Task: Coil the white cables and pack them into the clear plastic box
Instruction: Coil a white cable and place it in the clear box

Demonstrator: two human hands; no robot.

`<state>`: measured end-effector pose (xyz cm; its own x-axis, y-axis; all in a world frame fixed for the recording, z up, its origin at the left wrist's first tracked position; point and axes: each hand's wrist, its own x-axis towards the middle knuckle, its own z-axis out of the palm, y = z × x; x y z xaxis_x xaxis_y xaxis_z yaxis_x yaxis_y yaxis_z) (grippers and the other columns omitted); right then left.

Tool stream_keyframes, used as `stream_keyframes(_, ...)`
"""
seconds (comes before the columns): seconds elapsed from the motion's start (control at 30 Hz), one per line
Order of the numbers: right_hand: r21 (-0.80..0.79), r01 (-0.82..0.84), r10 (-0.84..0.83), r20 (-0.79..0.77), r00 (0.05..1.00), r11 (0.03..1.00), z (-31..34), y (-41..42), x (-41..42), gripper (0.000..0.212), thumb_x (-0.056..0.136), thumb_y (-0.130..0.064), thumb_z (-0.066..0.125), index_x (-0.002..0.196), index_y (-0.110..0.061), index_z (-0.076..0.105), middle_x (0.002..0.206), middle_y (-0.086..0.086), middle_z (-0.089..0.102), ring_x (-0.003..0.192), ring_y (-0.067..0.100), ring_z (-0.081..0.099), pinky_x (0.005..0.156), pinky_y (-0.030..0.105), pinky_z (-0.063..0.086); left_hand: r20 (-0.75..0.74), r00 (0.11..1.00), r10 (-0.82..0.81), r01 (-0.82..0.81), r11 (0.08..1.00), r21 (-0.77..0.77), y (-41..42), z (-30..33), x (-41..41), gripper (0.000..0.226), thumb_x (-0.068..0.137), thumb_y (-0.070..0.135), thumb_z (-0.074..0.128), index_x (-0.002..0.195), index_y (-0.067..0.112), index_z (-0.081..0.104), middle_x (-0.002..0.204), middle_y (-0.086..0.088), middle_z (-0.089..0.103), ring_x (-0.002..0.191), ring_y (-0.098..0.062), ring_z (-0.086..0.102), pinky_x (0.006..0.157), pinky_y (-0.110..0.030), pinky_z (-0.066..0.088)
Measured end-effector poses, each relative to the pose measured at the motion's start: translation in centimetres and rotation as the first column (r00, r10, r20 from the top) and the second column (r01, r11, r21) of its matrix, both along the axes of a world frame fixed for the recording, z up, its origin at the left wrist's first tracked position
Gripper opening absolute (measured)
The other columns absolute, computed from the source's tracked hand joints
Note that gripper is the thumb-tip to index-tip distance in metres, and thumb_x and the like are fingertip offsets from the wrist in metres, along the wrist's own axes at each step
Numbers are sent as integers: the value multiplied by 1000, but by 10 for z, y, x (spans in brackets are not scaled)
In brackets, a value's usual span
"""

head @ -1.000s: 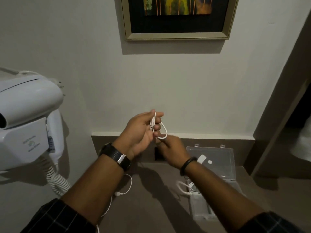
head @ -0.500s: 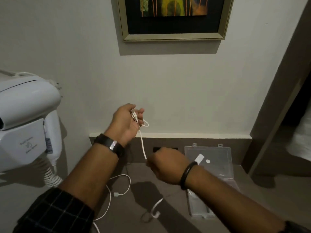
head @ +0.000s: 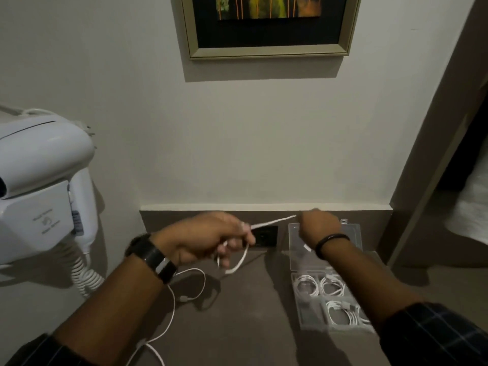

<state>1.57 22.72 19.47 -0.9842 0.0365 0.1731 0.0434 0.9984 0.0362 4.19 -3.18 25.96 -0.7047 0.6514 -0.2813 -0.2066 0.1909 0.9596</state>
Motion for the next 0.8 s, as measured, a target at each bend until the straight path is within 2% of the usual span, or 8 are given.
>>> stream_keyframes(0.1, 41, 21, -18, -77, 997, 999, 7, 11, -12, 23, 85, -9, 48, 98, -13, 67, 94, 15, 69, 82, 36, 66, 69, 38, 52, 64, 998, 22, -17, 996, -83, -1, -25, 14, 29, 97, 28, 50, 85, 10, 69, 57, 3, 49, 40, -5, 38, 37, -17, 35)
stream_keyframes(0.33, 98, -2, 14, -126, 992, 995, 20, -8, -37, 27, 85, -1, 49, 105, -9, 64, 94, 15, 68, 80, 35, 66, 64, 36, 48, 27, 1000, 5, 4, 954, -300, 7, -49, 33, 40, 98, 29, 49, 67, 7, 64, 53, -8, 61, 40, -14, 56, 44, -21, 50)
stream_keyframes(0.4, 86, 7, 5, -143, 990, 996, 20, -10, -41, 25, 86, -1, 49, 104, -9, 65, 91, 15, 68, 76, 34, 65, 61, 35, 46, 20, 999, 44, -39, 978, -205, -4, -42, 32, 39, 98, 25, 50, 66, 6, 63, 51, -8, 61, 40, -13, 56, 44, -20, 50)
stream_keyframes(0.5, 64, 45, -38, -106, 994, 997, 9, -16, -36, 25, 85, -1, 49, 102, -8, 66, 93, 16, 69, 80, 35, 66, 67, 38, 52, 62, 964, 258, -264, 956, 126, -14, -25, 24, 32, 96, 14, 49, 71, 3, 66, 52, -6, 60, 41, -13, 58, 45, -21, 53)
stream_keyframes(0.6, 17, -29, 28, 31, 999, 999, -7, -40, -24, 25, 87, -6, 46, 102, -8, 65, 101, 16, 69, 91, 36, 66, 77, 41, 53, 149, 882, 446, -462, 760, 457, -12, -3, -1, 30, 98, 12, 42, 83, 0, 65, 61, -7, 67, 55, -15, 67, 59, -26, 60)
stream_keyframes(0.67, -7, -155, 155, 134, 979, 988, -12, -71, -11, 25, 90, -11, 46, 107, -11, 64, 102, 15, 69, 92, 35, 66, 77, 41, 53, 157, 835, 528, -517, 651, 556, -5, 12, -20, 27, 99, 14, 42, 88, 1, 64, 76, -10, 73, 74, -21, 72, 76, -32, 60)
stream_keyframes(0.73, -16, -298, 297, 160, 941, 954, -11, -99, 6, 26, 91, -11, 45, 108, -11, 64, 99, 15, 68, 89, 35, 66, 72, 40, 52, -68, 718, 692, -577, 647, 498, -1, 20, -36, 23, 98, 18, 48, 89, 8, 66, 95, -12, 72, 94, -24, 68, 89, -33, 52)
stream_keyframes(0.8, -27, -423, 424, 65, 903, 906, 2, -110, 20, 21, 89, -11, 45, 98, -11, 64, 90, 14, 68, 81, 35, 65, 63, 37, 47, -552, 515, 655, -633, 725, 269, -4, 18, -45, 21, 97, 26, 49, 85, 16, 64, 97, -6, 66, 92, -19, 60, 86, -32, 45)
